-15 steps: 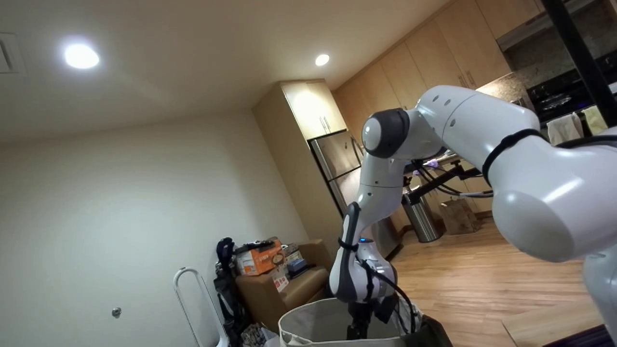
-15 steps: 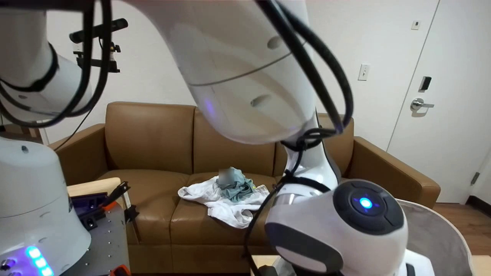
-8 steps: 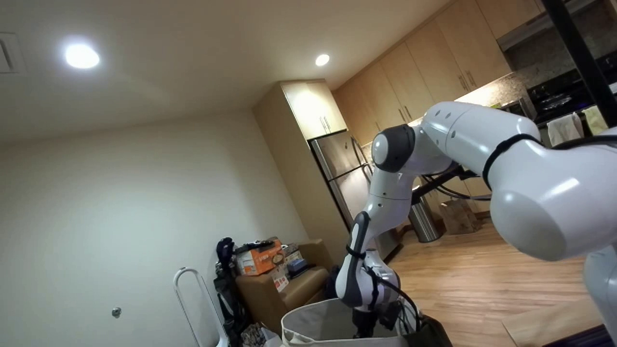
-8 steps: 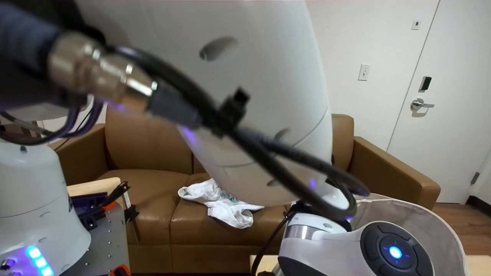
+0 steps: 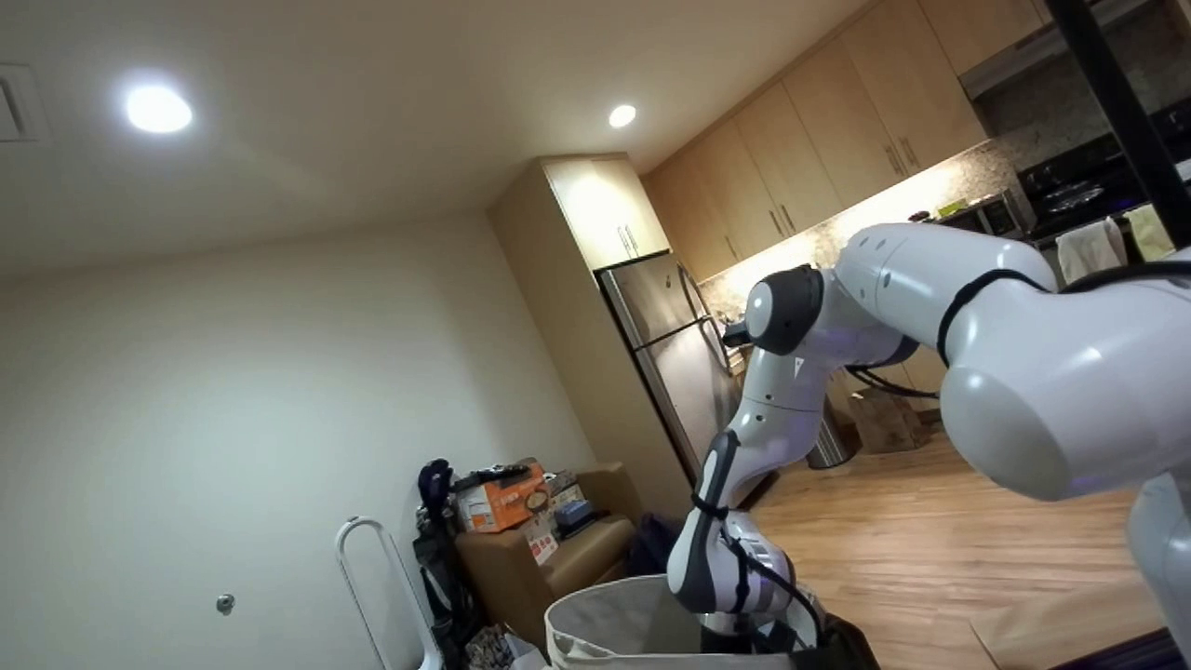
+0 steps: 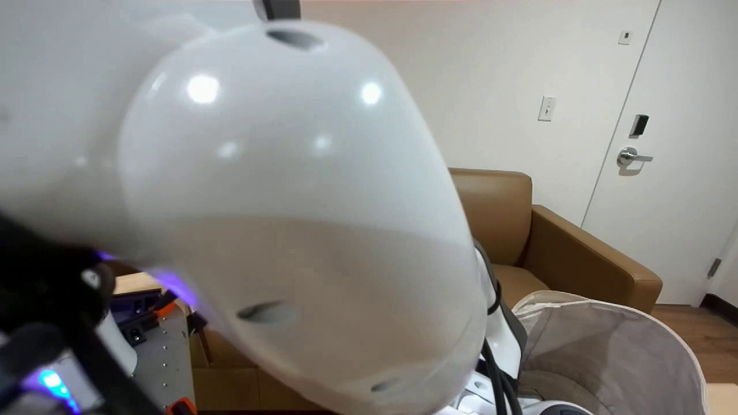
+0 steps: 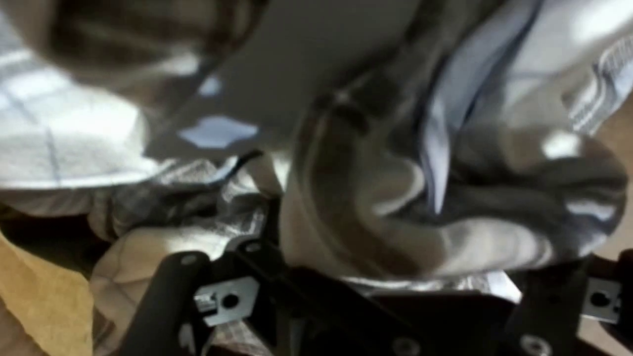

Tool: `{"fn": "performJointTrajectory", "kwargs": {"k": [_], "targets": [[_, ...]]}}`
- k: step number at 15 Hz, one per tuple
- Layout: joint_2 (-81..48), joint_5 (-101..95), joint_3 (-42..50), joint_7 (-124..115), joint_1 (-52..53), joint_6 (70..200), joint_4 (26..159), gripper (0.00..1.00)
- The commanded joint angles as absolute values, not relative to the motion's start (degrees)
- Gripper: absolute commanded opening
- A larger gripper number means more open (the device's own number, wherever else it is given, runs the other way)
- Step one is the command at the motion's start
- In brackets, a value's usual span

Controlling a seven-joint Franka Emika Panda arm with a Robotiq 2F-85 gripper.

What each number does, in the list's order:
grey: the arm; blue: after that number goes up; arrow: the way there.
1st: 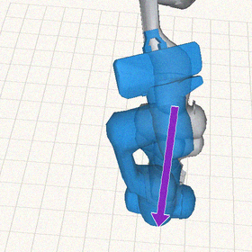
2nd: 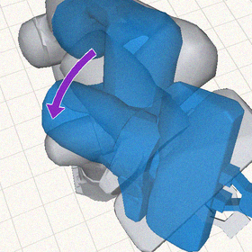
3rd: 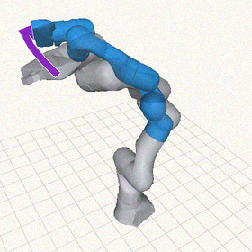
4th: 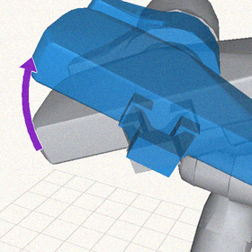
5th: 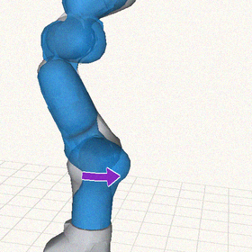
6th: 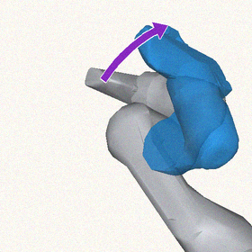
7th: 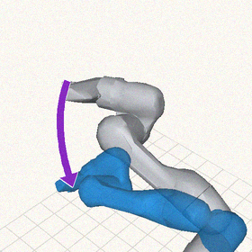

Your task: Take the clothes out of the basket and put them on the couch

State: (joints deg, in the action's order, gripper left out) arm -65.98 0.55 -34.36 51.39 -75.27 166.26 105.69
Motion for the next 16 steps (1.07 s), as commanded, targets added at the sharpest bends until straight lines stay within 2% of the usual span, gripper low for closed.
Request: {"fn": "performJointTrajectory", "kwargs": {"k": [1, 3, 11, 12, 16], "targets": [[-68.87, -0.29, -32.94, 53.15, -76.0, 165.84, 104.25, 0.75], [-68.43, 0.09, -31.32, 51.56, -74.53, 167.67, 104.13, 0.67], [-66.77, -3.67, -36.32, 49.1, -76.01, 185.32, 108.25, 0.13], [-66.61, -5.0, -37.18, 47.69, -76.06, 187.82, 108.6, 0.08], [-63.94, -13.0, -38.64, 39.44, -74.77, 195.68, 109.58, 0.02]]}}
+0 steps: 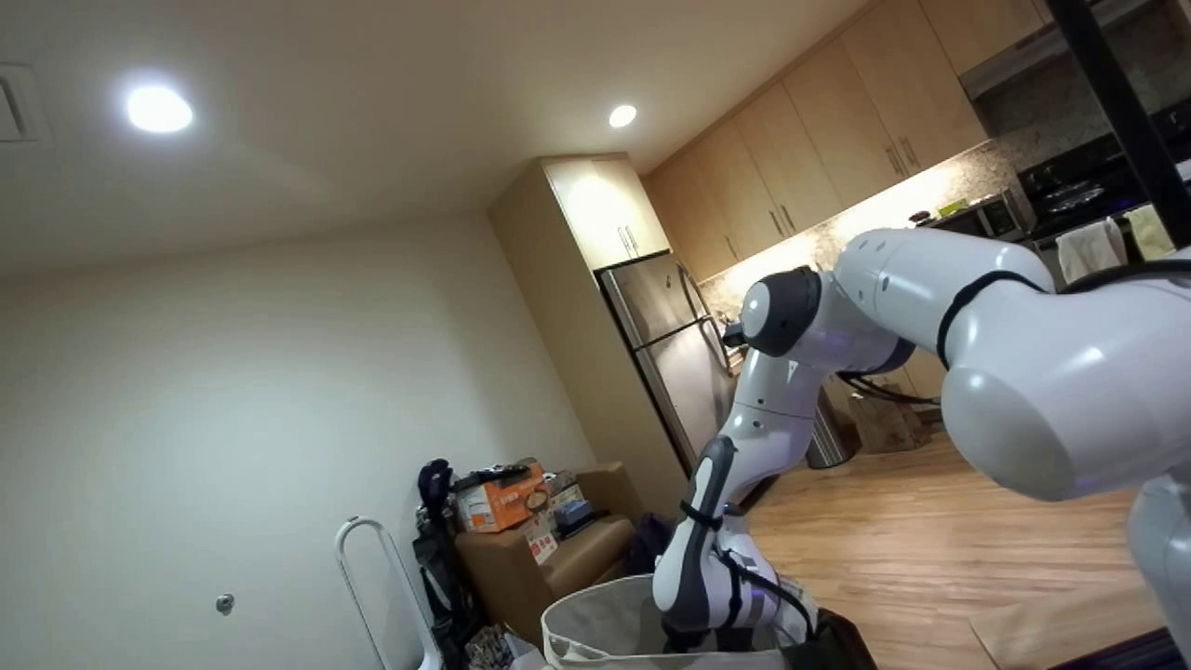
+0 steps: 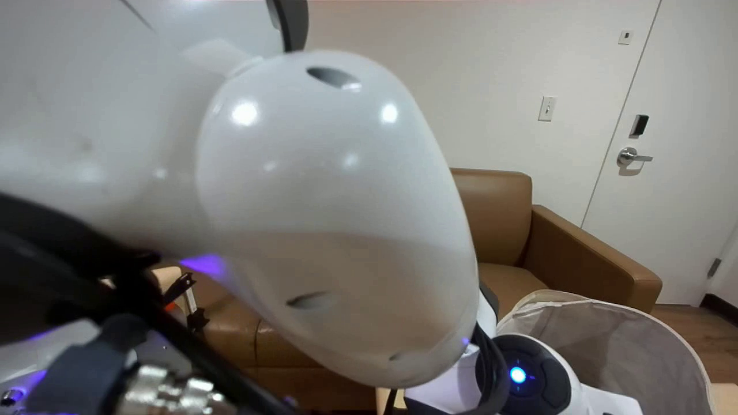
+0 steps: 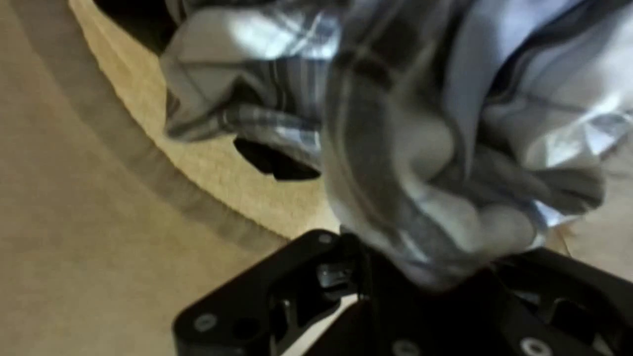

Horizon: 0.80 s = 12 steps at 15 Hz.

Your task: Take the clothes out of the basket and put them on the couch

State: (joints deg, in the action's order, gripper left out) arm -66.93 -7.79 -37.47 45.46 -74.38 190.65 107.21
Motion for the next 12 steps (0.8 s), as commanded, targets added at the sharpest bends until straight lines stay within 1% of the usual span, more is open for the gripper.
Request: {"fn": "performJointTrajectory", "kwargs": {"k": [1, 3, 4, 5, 7, 8, 9, 12], "targets": [[-63.09, -15.72, -39.68, 37.15, -74.93, 197.11, 109.54, 0.05], [-60.94, -21.94, -41.42, 32.34, -75.2, 200.85, 110.32, 0.06], [-60.79, -26.33, -44.25, 30.11, -76.81, 198.26, 106.65, 0.06], [-60.49, -23.7, -48.97, 35.13, -79.09, 198.84, 107.82, 0.06], [-58.29, -23.64, -52.62, 33.76, -80.51, 198.73, 107.09, 0.06], [-56.3, -28.39, -50.9, 26.09, -79.79, 198.58, 105.83, 0.07], [-58.44, -29.39, -49.18, 26.38, -78.0, 198.51, 104.82, 0.07], [-56.74, -31.32, -48.13, 23.27, -77.55, 197.91, 104.63, 0.07]]}}
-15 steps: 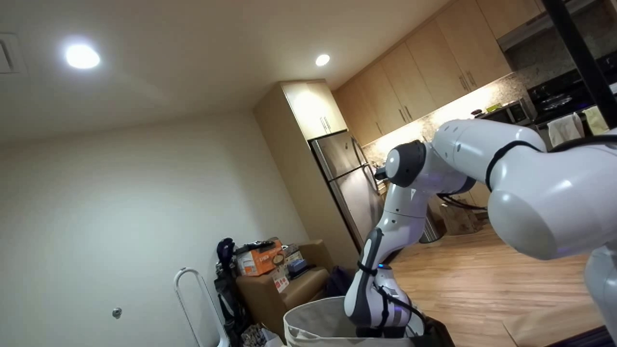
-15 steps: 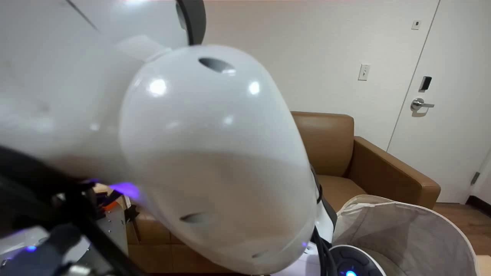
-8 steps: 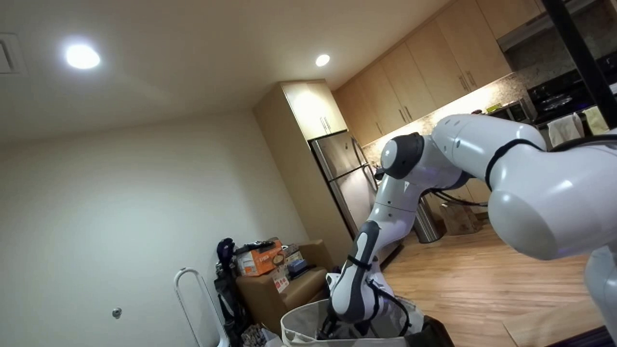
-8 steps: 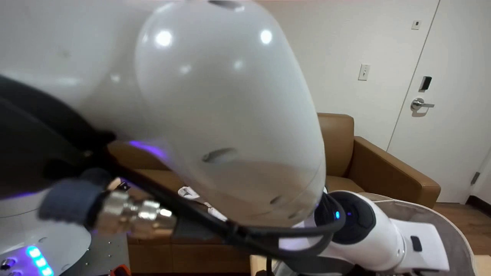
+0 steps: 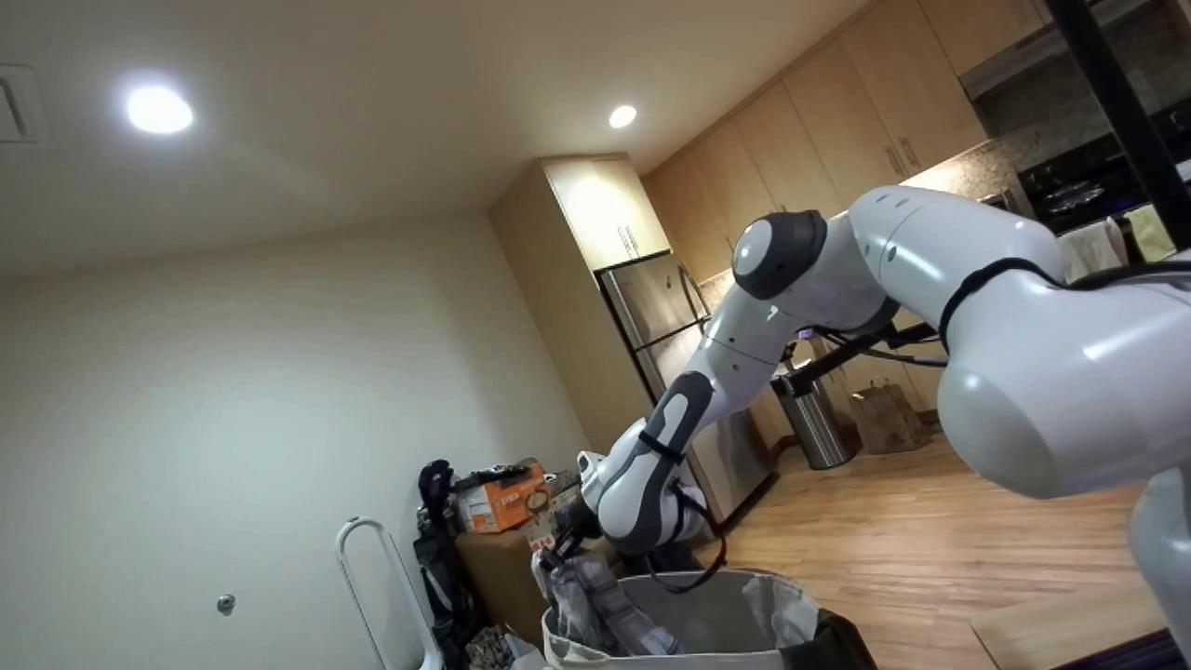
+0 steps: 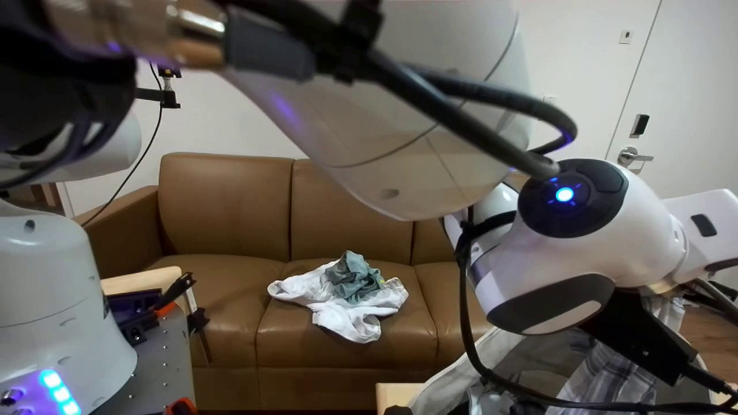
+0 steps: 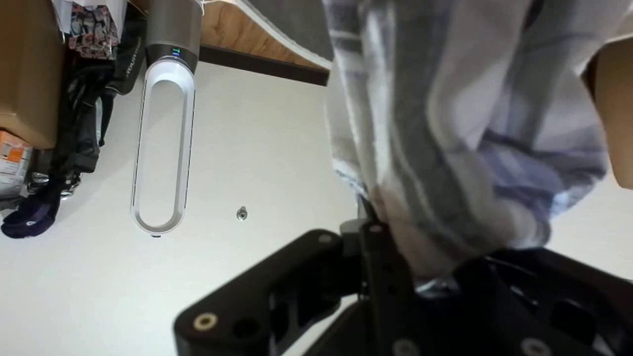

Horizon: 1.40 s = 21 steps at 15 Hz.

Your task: Take the clothes out of the basket and put them on the couch

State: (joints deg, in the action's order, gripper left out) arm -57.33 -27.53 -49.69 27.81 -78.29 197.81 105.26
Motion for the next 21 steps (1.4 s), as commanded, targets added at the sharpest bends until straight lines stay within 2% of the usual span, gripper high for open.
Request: {"fn": "performJointTrajectory", "kwargs": {"k": [1, 4, 15, 20, 21], "targets": [[-57.22, -31.57, -47.81, 23.32, -77.47, 197.85, 104.58, 0.06], [-57.79, -33.13, -48.64, 21.78, -75.67, 197.88, 100.59, 0.05], [-56.2, -49.77, -74.45, 24.85, -68.98, 194.76, 90.09, 0.05], [-57.89, -56.89, -85.92, 28.15, -61.88, 190.34, 83.28, 0.04], [-55.22, -54.24, -81.35, 24.59, -64.88, 192.79, 88.29, 0.05]]}}
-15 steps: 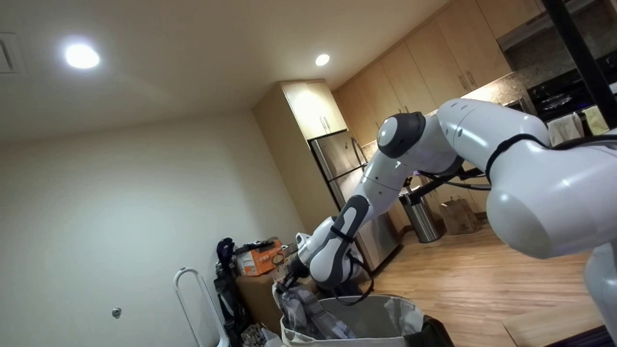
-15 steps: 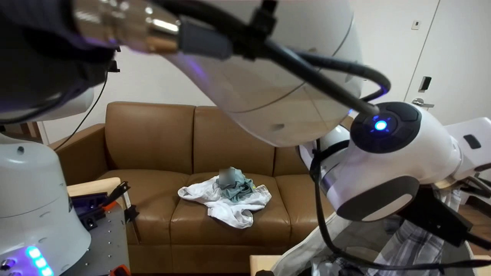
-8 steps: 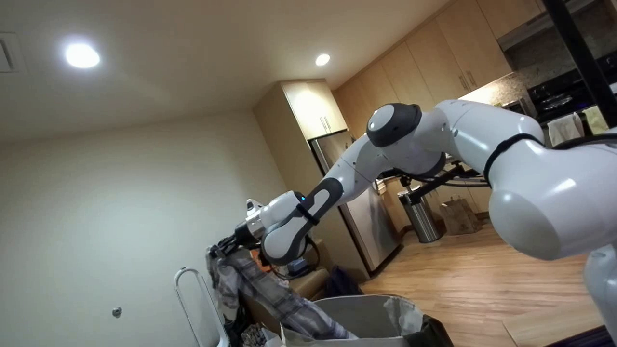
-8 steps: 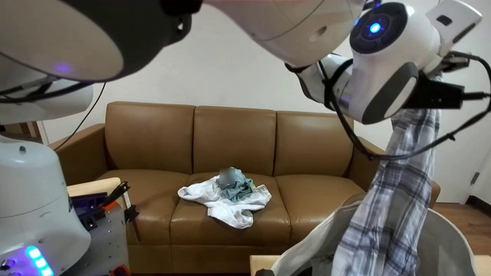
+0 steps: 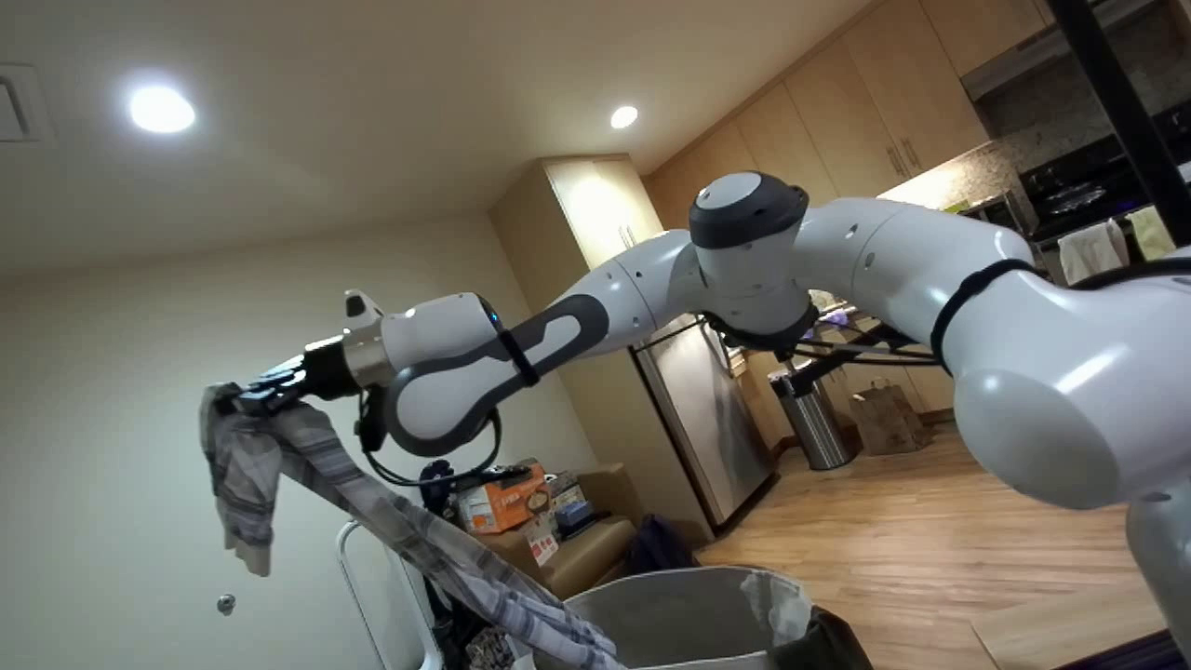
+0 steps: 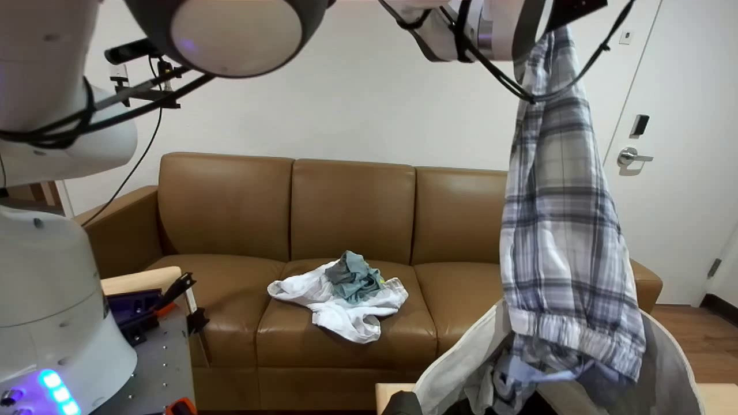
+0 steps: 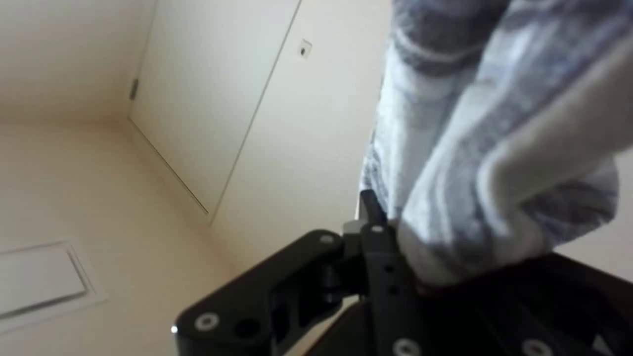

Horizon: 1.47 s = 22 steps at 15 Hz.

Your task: Take the clothes out of the basket and put them on the couch

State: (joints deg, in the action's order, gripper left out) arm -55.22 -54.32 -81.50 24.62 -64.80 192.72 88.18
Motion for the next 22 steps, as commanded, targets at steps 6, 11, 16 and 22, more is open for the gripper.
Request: {"fn": "performJointTrajectory", "kwargs": {"k": [6, 11, 16, 22], "targets": [[-52.72, -51.9, -77.09, 21.7, -65.93, 193.8, 89.88, 0.04], [-58.3, -56.49, -79.46, 25.85, -60.35, 190.19, 85.95, 0.04], [-62.56, -59.45, -92.9, 38.76, -50.85, 172.47, 81.46, 0.04], [-64.79, -55.74, -104.98, 58.58, -31.66, 153.39, 67.21, 0.04]]}}
